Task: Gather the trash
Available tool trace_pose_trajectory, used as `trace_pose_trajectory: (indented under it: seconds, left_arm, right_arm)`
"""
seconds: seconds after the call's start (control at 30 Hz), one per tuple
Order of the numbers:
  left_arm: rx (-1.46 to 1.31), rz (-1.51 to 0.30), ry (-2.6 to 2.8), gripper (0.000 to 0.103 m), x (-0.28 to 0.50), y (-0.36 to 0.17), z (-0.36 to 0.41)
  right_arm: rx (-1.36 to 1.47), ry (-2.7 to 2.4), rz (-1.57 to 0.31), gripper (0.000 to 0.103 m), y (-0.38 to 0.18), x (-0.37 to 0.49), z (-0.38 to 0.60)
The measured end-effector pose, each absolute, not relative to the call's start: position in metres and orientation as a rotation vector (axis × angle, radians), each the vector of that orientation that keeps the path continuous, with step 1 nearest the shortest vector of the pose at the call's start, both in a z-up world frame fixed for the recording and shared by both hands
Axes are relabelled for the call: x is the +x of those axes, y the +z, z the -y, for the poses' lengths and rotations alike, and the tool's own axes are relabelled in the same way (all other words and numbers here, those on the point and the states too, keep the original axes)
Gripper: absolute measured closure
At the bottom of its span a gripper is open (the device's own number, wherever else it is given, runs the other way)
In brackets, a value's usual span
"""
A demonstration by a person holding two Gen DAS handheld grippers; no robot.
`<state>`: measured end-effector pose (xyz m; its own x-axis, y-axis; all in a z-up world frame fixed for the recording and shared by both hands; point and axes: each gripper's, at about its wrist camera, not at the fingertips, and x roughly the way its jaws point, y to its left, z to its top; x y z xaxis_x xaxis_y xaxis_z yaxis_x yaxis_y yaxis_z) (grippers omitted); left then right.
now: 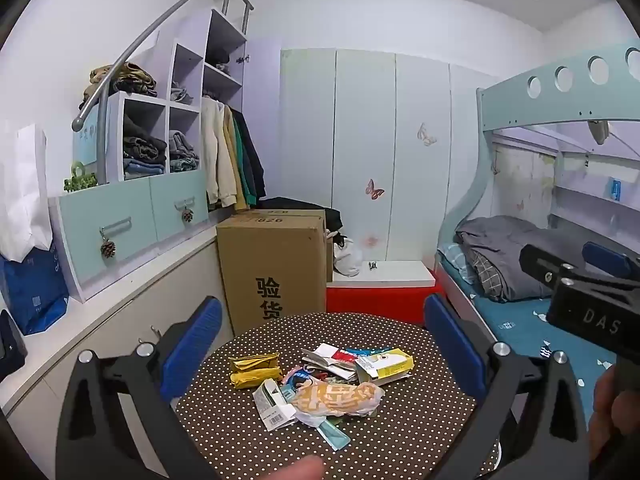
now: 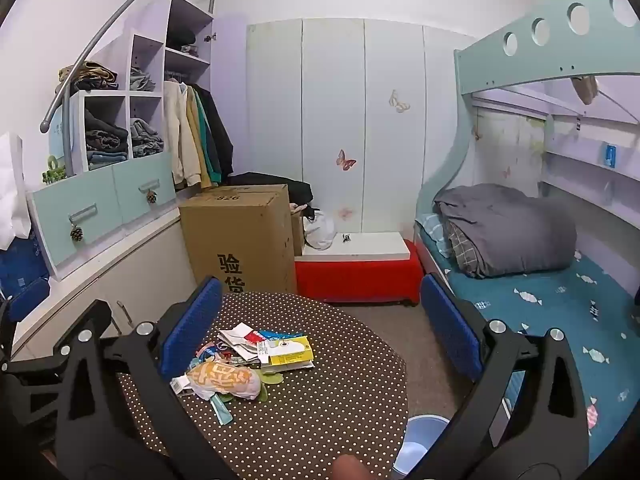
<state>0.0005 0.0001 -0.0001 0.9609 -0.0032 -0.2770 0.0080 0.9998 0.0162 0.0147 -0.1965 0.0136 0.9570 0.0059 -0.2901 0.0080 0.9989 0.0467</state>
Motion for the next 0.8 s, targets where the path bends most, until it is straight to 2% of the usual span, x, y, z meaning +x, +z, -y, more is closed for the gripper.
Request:
trace_pose_trajectory:
  seconds: [0.8]
  left_arm:
    - [0.018,-0.265,-0.018,0.004,0.001,0.003,0.0]
  right_arm:
    - [0.048,0.008,-0.311,0.006,0.018,0.018,0.204]
